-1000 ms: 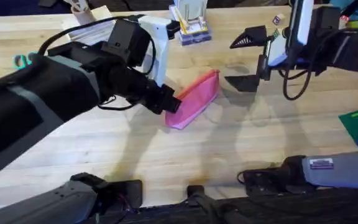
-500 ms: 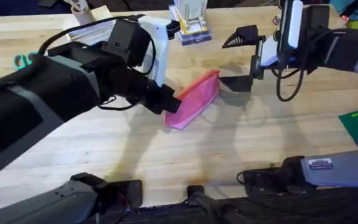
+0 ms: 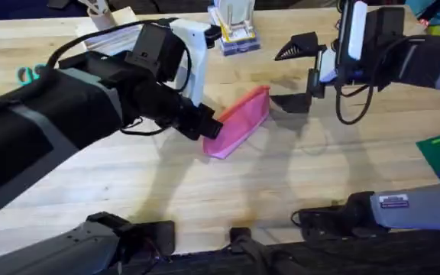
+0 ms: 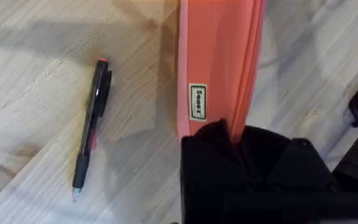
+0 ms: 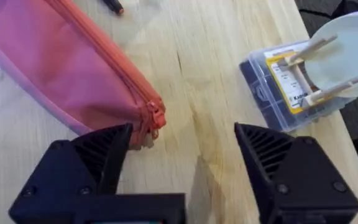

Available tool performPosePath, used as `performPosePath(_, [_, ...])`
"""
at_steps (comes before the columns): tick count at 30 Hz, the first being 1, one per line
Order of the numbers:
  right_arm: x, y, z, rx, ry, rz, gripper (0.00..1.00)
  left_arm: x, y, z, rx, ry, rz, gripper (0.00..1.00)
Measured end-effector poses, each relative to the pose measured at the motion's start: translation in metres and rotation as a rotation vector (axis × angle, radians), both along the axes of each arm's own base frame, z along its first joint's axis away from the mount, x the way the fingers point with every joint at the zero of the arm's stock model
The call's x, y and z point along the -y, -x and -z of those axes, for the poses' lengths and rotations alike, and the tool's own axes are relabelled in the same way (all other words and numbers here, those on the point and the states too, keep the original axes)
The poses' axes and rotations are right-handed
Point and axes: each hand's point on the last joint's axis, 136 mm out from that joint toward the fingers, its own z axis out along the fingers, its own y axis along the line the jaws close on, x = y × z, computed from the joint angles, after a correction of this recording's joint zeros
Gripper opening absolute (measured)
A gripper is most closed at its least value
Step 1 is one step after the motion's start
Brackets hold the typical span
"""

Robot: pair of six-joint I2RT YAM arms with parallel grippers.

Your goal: Unzip the bag, pick up the pens from the table one at a time and place them inside, then zip the bag closed.

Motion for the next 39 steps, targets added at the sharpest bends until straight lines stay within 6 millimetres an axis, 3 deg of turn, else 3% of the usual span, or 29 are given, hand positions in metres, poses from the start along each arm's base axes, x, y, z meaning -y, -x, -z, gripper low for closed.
performPosePath(4, [0.000,-0.001,0.002,0.002,0.013,0.004,0.908,0.000,0.000,0.000,0.000,0.000,0.000,0.043])
performPosePath(9, [-0.008,0.000,0.008,-0.012,0.023,-0.020,0.912,0.000,-0.001,0.000,0.002,0.001,0.000,0.043])
performPosePath(11, [-0.012,0.000,0.018,-0.033,0.027,-0.030,0.788,0.000,-0.001,0.000,0.004,0.001,0.000,0.043])
performPosePath(18, [-0.012,0.000,0.021,-0.038,0.026,-0.031,0.505,0.000,-0.001,0.000,0.005,-0.001,-0.001,0.043])
performPosePath(23, [-0.015,0.001,0.020,-0.040,0.017,-0.042,0.054,0.001,-0.003,-0.001,0.015,0.004,-0.001,0.043])
performPosePath(36, [-0.015,0.001,0.018,-0.035,0.010,-0.044,0.031,0.000,-0.003,-0.001,0.016,0.001,-0.003,0.043])
performPosePath(39, [-0.015,0.001,0.010,-0.010,0.011,-0.044,0.031,0.000,-0.003,-0.001,0.016,0.001,-0.003,0.042])
